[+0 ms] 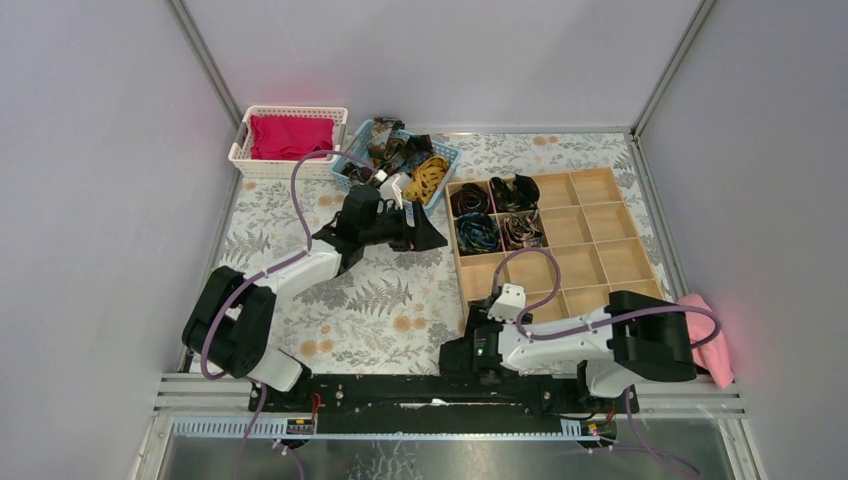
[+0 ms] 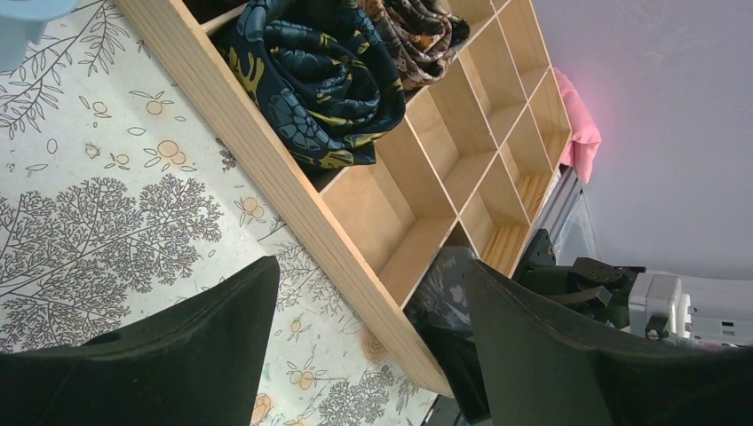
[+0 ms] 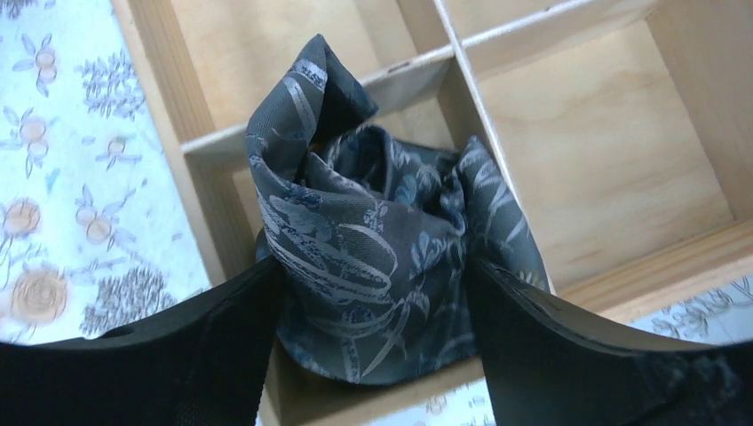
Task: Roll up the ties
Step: Move the storage box to the center of the board, then place the tie in the storage box.
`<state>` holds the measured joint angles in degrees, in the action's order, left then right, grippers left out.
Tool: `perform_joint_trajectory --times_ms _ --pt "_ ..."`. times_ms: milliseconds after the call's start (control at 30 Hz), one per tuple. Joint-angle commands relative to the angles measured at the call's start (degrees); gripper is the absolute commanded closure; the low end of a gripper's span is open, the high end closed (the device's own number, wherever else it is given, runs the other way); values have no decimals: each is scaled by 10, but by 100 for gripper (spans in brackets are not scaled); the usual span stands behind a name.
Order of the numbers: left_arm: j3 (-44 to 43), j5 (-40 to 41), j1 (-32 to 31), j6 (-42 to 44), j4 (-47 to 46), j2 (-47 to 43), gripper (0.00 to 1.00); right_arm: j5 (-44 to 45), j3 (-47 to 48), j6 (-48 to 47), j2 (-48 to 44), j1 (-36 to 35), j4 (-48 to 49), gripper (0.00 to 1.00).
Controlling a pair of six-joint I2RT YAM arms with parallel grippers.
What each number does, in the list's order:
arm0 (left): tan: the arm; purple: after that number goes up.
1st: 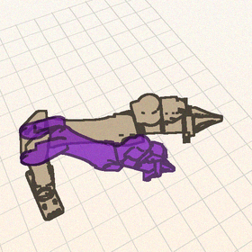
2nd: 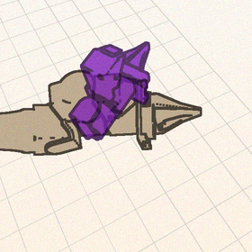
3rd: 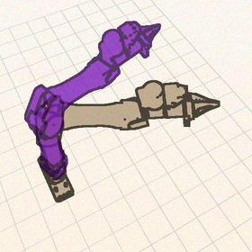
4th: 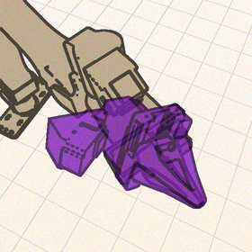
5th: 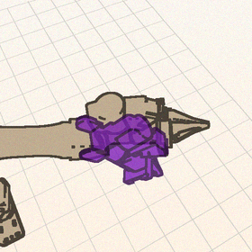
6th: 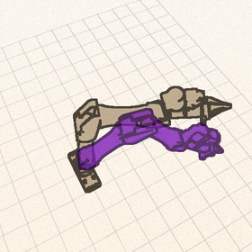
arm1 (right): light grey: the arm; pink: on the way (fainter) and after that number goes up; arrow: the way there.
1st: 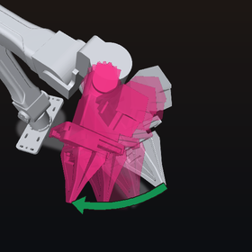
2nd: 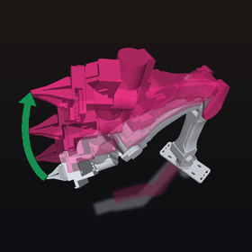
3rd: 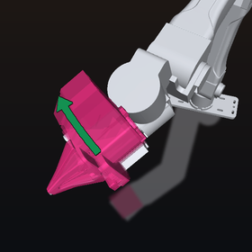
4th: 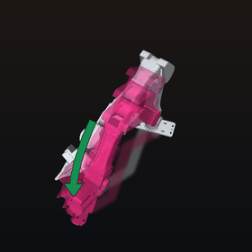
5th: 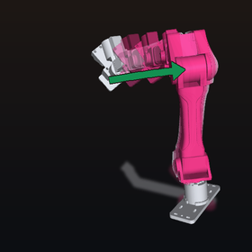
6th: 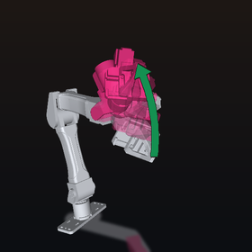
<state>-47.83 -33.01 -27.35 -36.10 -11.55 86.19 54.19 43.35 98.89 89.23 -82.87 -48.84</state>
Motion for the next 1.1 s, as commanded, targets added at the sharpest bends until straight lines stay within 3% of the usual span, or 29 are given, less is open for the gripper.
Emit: perform_joint_trajectory --times_ms 0,167,600,700,833,967,1067 --pt "7 9 -1 12 -16 -15 16 -118 15 -10 -56 -27 -68 18" --pt "6 11 -1 16 -9 -15 16 -90 25 -54 -118 -45 -48 17" --pt "-10 16 -2 24 8 -4 15 -48 55 -20 -177 -86 -113 15" --pt "-13 17 -2 24 10 -3 15 -35 67 -21 -187 -91 -124 33" --pt "-15 21 -2 27 18 -7 15 -25 61 -46 -208 -91 -102 75" --pt "-17 20 -2 30 19 -9 15 -13 28 -16 -220 -91 -106 89" --pt "-18 20 -1 30 18 -5 15 -6 9 2 -224 -91 -105 92"
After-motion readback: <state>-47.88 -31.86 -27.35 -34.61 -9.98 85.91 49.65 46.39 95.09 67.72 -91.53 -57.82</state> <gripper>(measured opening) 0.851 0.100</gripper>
